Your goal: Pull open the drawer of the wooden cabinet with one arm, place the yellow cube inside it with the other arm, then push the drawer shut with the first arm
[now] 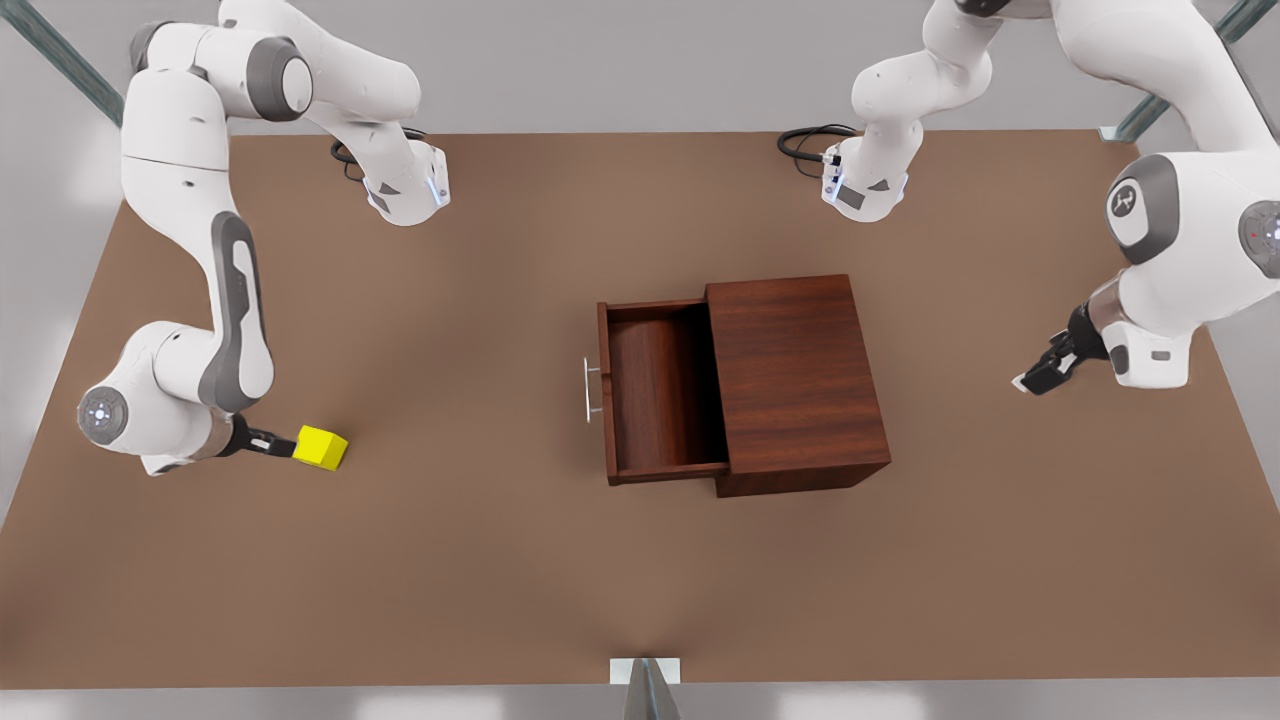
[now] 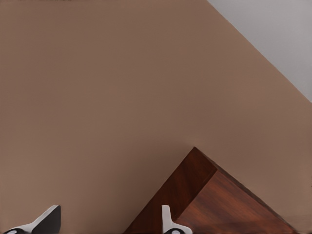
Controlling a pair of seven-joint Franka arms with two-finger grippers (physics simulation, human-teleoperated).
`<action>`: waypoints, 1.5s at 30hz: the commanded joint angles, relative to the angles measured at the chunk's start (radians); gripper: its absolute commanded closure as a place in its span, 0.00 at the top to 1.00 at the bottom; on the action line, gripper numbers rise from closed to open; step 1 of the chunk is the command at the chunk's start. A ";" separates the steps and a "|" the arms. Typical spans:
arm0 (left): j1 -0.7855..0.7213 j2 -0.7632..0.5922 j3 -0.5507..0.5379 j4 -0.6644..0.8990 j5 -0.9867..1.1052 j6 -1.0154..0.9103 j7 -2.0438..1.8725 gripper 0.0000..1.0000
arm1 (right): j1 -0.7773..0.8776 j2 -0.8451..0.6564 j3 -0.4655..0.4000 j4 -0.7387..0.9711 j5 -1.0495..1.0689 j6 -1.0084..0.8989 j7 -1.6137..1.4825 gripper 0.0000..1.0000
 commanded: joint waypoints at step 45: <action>-0.189 -0.023 0.137 0.002 -0.002 -0.283 0.673 1.00 | -0.065 0.076 0.148 -0.239 -0.182 0.439 0.295 1.00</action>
